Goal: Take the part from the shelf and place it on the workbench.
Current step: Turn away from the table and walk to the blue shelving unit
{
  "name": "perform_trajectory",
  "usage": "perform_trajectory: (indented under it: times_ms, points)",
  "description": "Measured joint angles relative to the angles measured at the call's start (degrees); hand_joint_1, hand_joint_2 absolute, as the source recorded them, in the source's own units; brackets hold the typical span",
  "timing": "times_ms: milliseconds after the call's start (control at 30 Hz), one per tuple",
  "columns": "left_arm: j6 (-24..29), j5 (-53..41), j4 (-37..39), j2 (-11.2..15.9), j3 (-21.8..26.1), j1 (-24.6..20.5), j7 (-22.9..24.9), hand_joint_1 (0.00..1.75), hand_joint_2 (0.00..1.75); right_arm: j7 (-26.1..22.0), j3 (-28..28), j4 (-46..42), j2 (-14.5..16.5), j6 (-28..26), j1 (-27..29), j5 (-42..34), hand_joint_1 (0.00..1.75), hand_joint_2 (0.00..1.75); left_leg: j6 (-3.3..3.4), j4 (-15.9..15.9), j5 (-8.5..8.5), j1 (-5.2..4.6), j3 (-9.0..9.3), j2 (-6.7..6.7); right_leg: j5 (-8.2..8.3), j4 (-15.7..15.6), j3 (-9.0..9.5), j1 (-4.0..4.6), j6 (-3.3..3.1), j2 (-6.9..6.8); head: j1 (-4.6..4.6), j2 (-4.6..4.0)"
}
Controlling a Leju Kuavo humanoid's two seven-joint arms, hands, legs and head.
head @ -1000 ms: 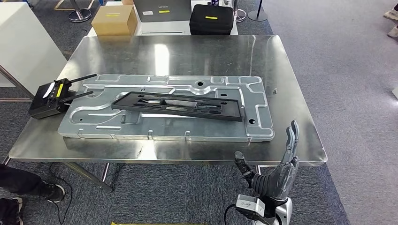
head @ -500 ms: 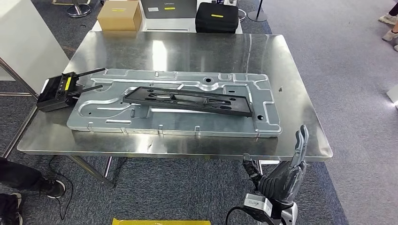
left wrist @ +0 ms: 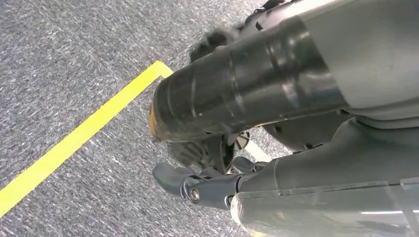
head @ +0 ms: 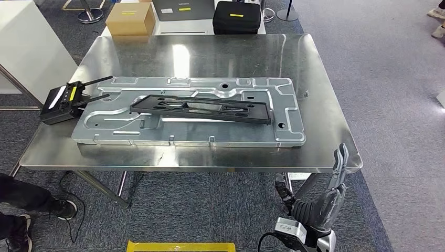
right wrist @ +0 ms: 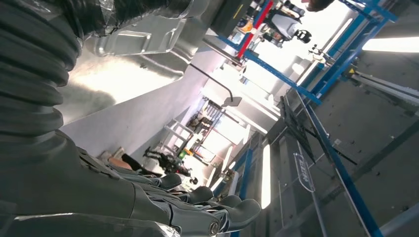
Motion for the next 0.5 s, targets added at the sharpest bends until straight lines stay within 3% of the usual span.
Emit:
perform_trajectory:
  times_ms: [67,100,233,300,367,400,433,467,500]
  points:
    - [0.0,0.0,0.0,0.0,0.0,-0.1,0.0,0.0,0.0,0.0,-0.7,0.3,0.2,0.0,0.1,0.6,0.0,1.75,0.32,-7.5,2.35,-0.08,3.85,-0.01,-0.01,0.6,-0.42,0.13,0.41,0.03,0.02,0.0]
    - [0.0,0.0,0.0,0.0,0.0,-0.1,0.0,0.0,0.0,0.0,-1.1,0.5,0.3,0.0,0.1,0.8,0.0,1.75,0.56,-9.3,2.73,-0.17,4.66,-0.04,0.06,0.8,-0.61,0.23,0.74,0.04,0.02,0.0]
    - [0.1,0.0,0.0,0.0,0.1,0.0,0.0,0.0,0.0,0.0,-3.7,2.2,0.7,0.0,0.1,1.0,0.0,1.75,2.04,-10.2,3.58,-0.24,4.35,-0.01,-0.01,1.2,-1.03,0.2,2.16,0.11,0.05,0.0]
    - [0.2,0.0,0.0,0.0,0.1,0.0,0.1,0.0,0.0,0.0,-5.7,3.5,0.9,0.0,0.1,0.8,0.0,1.75,3.0,-10.5,4.36,-0.12,3.94,0.16,-3.21,4.9,-2.55,0.01,2.71,0.17,0.08,0.0]
    - [0.2,0.0,0.0,0.0,0.1,0.1,0.1,0.0,0.0,0.2,-8.2,5.5,1.0,0.0,-0.1,0.0,0.0,1.75,3.4,-10.5,4.87,-0.24,3.18,0.21,-7.54,11.8,-5.11,-0.04,3.08,0.18,0.09,0.0]
    - [0.2,0.0,0.0,0.0,0.1,0.1,0.2,0.0,0.0,0.4,-9.8,7.2,1.0,0.0,-0.4,-0.4,0.0,1.75,3.44,-10.4,5.09,-0.3,2.81,0.21,-8.7,14.5,-5.95,-0.05,3.18,0.18,0.08,0.0]
    - [0.2,0.0,0.0,0.0,0.1,0.1,0.2,0.0,0.0,0.6,-11.6,9.3,0.9,0.0,-0.9,-0.6,0.0,1.75,3.42,-10.3,5.29,-0.35,2.45,0.21,-8.78,15.5,-5.95,-0.04,3.19,0.18,0.08,0.0]
    - [0.2,0.0,0.0,0.0,0.1,0.1,0.2,0.0,0.0,0.8,-13.7,12.2,0.8,0.0,-1.7,-0.5,0.0,1.75,3.37,-10.2,5.46,-0.4,2.16,0.2,-7.84,14.4,-4.89,-0.02,3.09,0.18,0.08,0.0]
    - [0.1,0.0,0.0,0.0,0.1,0.1,0.3,0.0,0.0,1.0,-16.2,15.6,0.6,0.0,-2.7,-0.2,0.0,1.75,3.31,-10.1,5.61,-0.46,1.95,0.19,-6.15,11.1,-2.78,0.01,2.86,0.19,0.08,0.0]
